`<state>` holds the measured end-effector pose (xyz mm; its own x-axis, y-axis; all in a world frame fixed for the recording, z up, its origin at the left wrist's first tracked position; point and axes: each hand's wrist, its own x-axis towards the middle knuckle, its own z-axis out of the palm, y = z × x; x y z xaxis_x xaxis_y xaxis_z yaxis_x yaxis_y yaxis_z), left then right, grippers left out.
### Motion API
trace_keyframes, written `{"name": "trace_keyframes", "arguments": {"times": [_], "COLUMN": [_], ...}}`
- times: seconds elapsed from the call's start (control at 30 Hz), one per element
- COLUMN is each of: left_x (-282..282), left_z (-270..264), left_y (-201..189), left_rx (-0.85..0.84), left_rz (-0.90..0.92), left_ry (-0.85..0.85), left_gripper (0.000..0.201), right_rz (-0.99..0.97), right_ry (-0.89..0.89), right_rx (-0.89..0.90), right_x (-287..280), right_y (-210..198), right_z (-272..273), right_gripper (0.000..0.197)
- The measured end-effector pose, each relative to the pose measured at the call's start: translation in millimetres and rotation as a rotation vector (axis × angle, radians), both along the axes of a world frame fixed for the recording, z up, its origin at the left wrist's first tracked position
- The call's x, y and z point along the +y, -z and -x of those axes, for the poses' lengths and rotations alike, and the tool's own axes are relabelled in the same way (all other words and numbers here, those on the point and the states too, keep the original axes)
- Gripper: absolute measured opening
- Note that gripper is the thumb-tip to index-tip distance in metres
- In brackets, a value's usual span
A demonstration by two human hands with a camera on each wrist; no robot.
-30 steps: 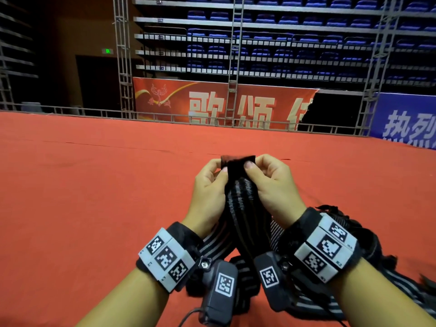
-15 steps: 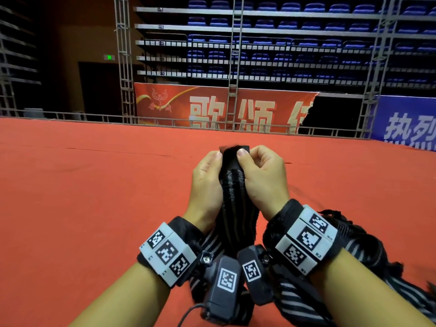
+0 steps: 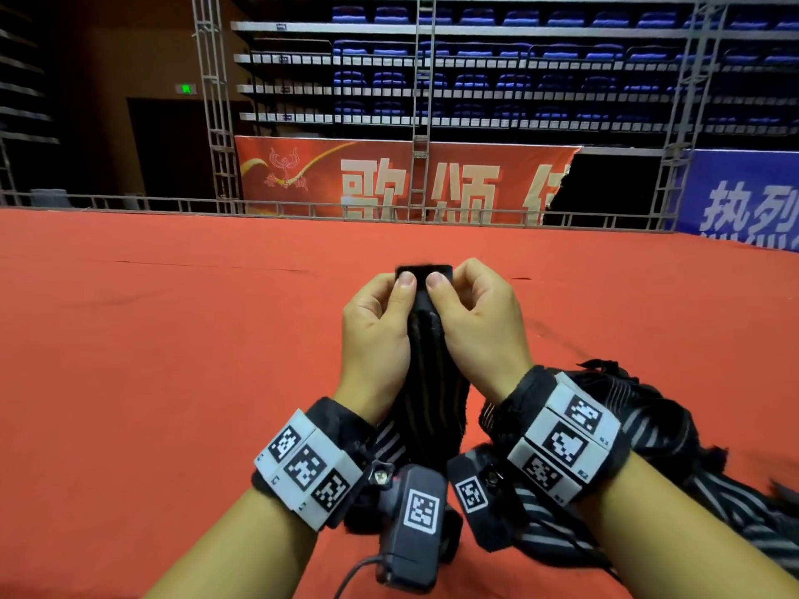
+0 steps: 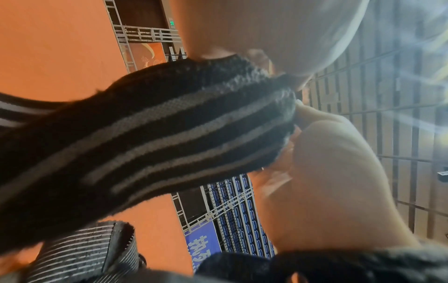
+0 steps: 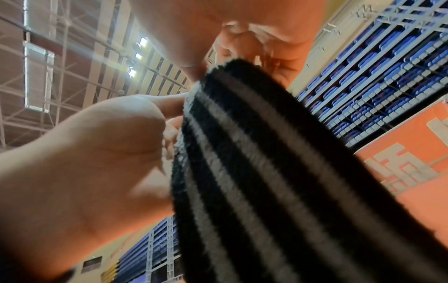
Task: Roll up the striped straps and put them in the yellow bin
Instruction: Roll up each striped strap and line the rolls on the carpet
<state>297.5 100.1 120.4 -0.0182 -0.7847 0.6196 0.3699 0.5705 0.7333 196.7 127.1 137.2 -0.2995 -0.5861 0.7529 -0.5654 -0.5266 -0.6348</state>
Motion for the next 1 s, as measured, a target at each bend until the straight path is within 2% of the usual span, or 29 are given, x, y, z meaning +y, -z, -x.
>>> {"name": "trace_keyframes", "arguments": {"times": [0.13,0.27,0.33,0.47,0.6,0.8,0.93,1.0], "left_x": [2.6,4.2,4.2,5.0,6.2,13.2,20.3,21.0], "left_z": [2.4,6.8,7.0,5.3,1.3,-7.2,-16.0,-20.7], "left_y": [7.1,10.3,12.9,15.1,10.6,-6.5,-27.2,-41.3], "left_rx": [-0.007,-0.035,-0.067,-0.085,-0.134,-0.229,-0.243,-0.224], "left_rz": [-0.016,0.016,0.049,0.08,0.108,0.139,0.239,0.268], "left_ry": [0.003,0.024,-0.02,-0.097,-0.103,-0.023,0.025,-0.004], "left_gripper": [0.025,0.021,0.022,0.025,0.026,0.033,0.026,0.018], "right_rz": [-0.087,-0.161,-0.16,-0.107,-0.033,0.118,0.268,0.227], "right_ry": [0.005,-0.279,-0.334,-0.321,-0.271,-0.201,-0.15,-0.23], "right_rx": [0.036,0.012,0.024,0.029,0.012,-0.009,-0.077,-0.102], "right_x": [4.8,5.6,6.3,7.3,8.5,9.8,10.1,8.2], "right_y": [9.8,15.1,17.3,20.8,14.4,-24.8,-73.5,-87.7], "right_z": [14.1,20.9,21.2,17.0,12.9,4.5,-4.0,-11.2], "right_gripper": [0.022,0.02,0.023,0.027,0.033,0.031,0.027,0.023]}}
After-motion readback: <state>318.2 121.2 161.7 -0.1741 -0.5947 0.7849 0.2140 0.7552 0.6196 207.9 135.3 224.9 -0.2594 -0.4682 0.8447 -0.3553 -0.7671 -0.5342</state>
